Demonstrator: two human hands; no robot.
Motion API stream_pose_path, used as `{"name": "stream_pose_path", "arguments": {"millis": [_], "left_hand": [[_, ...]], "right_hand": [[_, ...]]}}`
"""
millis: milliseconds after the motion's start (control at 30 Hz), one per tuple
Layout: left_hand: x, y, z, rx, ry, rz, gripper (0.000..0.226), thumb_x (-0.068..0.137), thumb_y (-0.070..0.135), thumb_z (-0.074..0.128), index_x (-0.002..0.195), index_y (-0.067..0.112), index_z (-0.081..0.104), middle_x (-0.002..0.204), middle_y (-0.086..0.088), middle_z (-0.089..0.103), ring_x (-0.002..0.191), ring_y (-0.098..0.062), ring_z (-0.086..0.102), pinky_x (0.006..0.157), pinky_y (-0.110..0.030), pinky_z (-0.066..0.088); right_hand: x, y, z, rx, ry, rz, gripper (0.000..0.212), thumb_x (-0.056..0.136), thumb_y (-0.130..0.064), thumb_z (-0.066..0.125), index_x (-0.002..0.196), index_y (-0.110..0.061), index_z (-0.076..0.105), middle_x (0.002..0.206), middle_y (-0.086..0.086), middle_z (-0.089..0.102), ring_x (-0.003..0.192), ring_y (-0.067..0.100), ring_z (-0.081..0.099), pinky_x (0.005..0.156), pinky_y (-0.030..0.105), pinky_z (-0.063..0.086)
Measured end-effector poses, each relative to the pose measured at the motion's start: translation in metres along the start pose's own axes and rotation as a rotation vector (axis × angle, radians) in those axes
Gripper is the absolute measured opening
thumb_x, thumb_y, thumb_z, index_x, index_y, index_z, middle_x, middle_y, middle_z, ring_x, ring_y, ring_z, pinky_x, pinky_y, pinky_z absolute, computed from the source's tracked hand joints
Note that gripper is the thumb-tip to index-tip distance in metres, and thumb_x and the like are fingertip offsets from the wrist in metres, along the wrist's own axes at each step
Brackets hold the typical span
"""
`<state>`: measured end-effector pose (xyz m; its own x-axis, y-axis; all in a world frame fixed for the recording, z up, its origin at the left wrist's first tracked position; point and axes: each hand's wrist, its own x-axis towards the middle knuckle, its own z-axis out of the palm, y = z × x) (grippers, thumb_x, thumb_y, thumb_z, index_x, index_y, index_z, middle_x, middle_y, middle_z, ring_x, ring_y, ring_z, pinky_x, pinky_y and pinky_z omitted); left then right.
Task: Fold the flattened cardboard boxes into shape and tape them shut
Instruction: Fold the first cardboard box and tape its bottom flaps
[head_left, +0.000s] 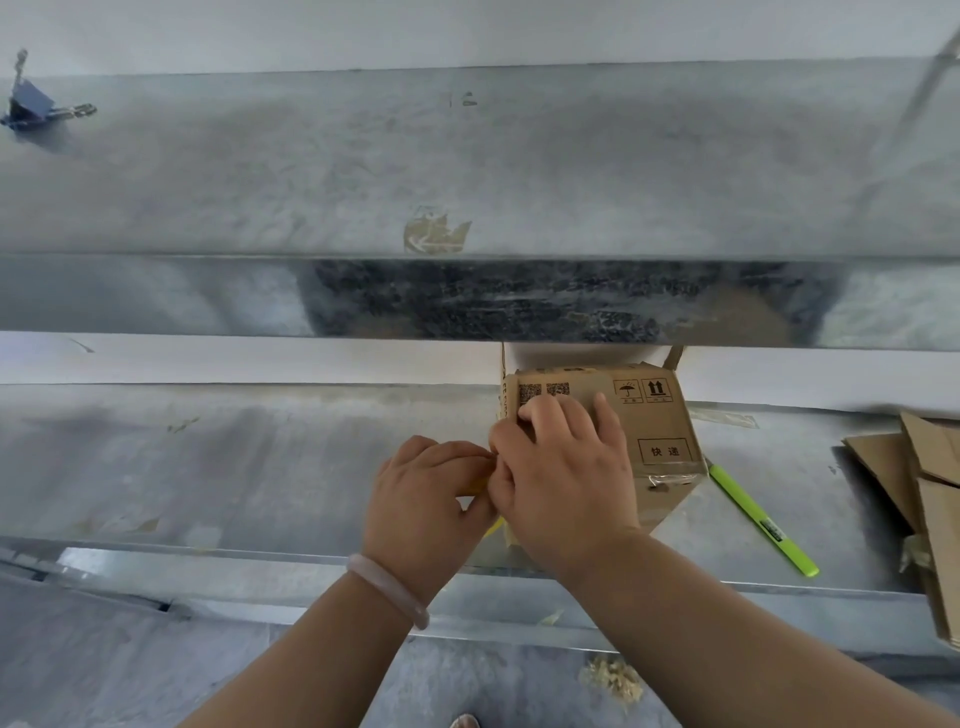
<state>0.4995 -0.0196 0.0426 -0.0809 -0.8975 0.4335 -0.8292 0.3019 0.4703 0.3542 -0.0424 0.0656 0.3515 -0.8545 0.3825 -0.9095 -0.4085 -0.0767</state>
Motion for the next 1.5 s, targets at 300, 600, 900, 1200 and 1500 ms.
{"name": "stream_pose_path", "arguments": {"millis": [300, 600, 900, 1200, 1500], "left_hand": [[0.001, -0.001, -0.003, -0.068, -0.007, -0.032, 0.025, 0.082, 0.037, 0.053, 0.084, 0.029, 0.076, 0.092, 0.020, 0.070, 0.083, 0.000, 0.053, 0.079, -0.014, 0.041], [0.003, 0.001, -0.006, -0.028, -0.101, -0.062, 0.024, 0.080, 0.046, 0.047, 0.076, 0.035, 0.068, 0.084, 0.032, 0.061, 0.084, 0.000, 0.050, 0.073, -0.008, 0.034], [0.000, -0.004, -0.012, -0.119, -0.145, -0.073, 0.027, 0.074, 0.055, 0.051, 0.088, 0.038, 0.067, 0.080, 0.032, 0.057, 0.090, 0.001, 0.053, 0.072, -0.010, 0.034], [0.003, -0.011, -0.012, -0.218, -0.156, -0.044, 0.027, 0.076, 0.047, 0.053, 0.081, 0.029, 0.073, 0.094, 0.032, 0.058, 0.095, 0.001, 0.053, 0.087, -0.005, 0.032], [0.003, -0.007, -0.018, -0.224, -0.159, -0.078, 0.009, 0.076, 0.031, 0.071, 0.081, 0.024, 0.073, 0.083, 0.018, 0.065, 0.082, -0.001, 0.056, 0.075, -0.007, 0.036]], "right_hand": [[-0.010, 0.027, -0.015, 0.330, 0.180, -0.262, 0.041, 0.096, -0.039, 0.047, 0.128, -0.015, 0.056, 0.125, 0.004, 0.060, 0.124, 0.023, 0.053, 0.113, 0.050, 0.033], [-0.112, 0.167, 0.031, 0.196, -0.254, 0.887, 0.055, 0.101, -0.030, 0.038, 0.152, -0.017, 0.023, 0.156, 0.010, 0.027, 0.144, 0.026, 0.021, 0.119, 0.046, 0.021], [-0.123, 0.172, 0.051, 0.026, -0.430, 0.876, 0.012, 0.100, -0.020, 0.040, 0.106, -0.016, 0.049, 0.100, 0.003, 0.048, 0.084, 0.018, 0.048, 0.076, 0.039, 0.048], [-0.149, 0.041, -0.046, 0.551, 0.071, 0.884, 0.023, 0.097, -0.040, 0.047, 0.117, -0.039, 0.058, 0.071, 0.004, 0.061, 0.063, 0.021, 0.059, 0.059, 0.043, 0.050], [-0.097, -0.043, -0.065, 0.322, -0.513, 0.302, 0.072, 0.101, -0.046, 0.021, 0.119, -0.060, -0.048, 0.100, -0.017, 0.057, 0.085, 0.008, 0.058, 0.073, 0.020, 0.044]]}}
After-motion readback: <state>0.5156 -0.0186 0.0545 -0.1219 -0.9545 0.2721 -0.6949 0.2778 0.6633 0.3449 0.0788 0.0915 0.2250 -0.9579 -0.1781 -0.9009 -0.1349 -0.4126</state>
